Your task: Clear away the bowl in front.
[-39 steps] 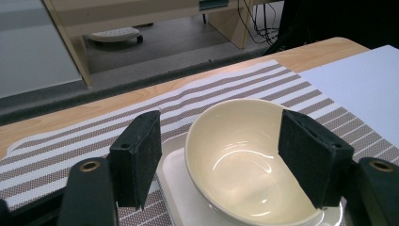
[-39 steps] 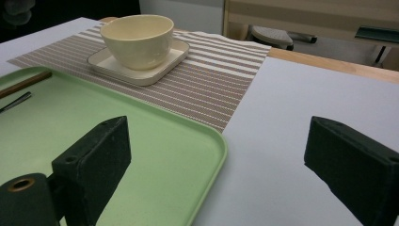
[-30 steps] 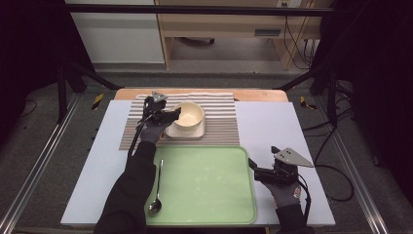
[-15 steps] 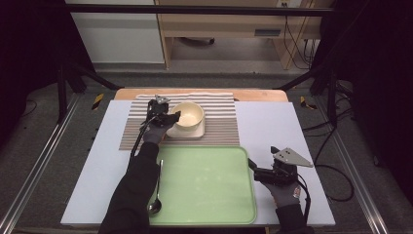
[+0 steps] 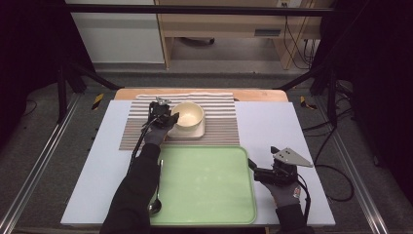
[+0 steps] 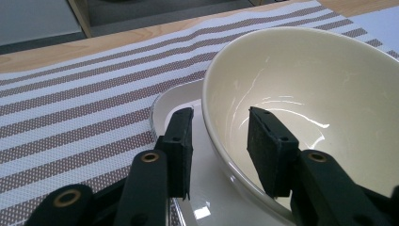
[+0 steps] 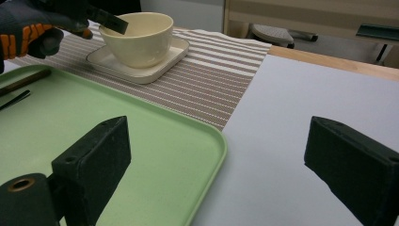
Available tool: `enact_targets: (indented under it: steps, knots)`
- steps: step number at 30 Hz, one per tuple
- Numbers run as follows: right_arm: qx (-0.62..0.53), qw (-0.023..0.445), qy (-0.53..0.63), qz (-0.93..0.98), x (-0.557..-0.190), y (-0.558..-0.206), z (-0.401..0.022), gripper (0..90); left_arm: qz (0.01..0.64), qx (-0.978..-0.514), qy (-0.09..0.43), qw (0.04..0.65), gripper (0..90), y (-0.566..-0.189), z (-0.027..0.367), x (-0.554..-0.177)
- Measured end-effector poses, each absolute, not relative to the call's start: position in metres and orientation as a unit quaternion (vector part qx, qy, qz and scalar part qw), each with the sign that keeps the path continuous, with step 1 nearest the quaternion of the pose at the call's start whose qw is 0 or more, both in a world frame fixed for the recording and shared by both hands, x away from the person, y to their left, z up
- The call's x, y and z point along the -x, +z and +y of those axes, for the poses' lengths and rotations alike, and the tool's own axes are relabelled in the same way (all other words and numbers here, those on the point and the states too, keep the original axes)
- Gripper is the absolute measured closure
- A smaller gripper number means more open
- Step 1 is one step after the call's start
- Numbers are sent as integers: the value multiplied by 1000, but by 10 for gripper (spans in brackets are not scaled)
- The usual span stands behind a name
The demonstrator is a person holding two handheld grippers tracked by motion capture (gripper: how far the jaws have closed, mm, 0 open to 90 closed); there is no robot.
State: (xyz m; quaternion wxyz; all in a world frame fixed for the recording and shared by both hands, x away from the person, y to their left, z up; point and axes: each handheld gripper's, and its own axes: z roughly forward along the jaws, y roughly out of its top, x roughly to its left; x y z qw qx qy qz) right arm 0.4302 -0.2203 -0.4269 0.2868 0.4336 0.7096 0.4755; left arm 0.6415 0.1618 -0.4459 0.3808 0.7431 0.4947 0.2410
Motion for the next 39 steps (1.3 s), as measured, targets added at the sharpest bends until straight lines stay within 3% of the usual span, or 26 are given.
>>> enact_targets:
  steps: [18,28,39]
  knots:
    - [-435,286,474,710,-431,-427,-221,79,519,-729,240,376,808,-448,161,-643]
    - [-436,285,475,709,-431,-427,-221,79,527,-719,231,390,819,-446,162,-642]
    - [-436,286,477,707,-430,-426,-222,79,508,-719,266,393,822,-437,155,-634]
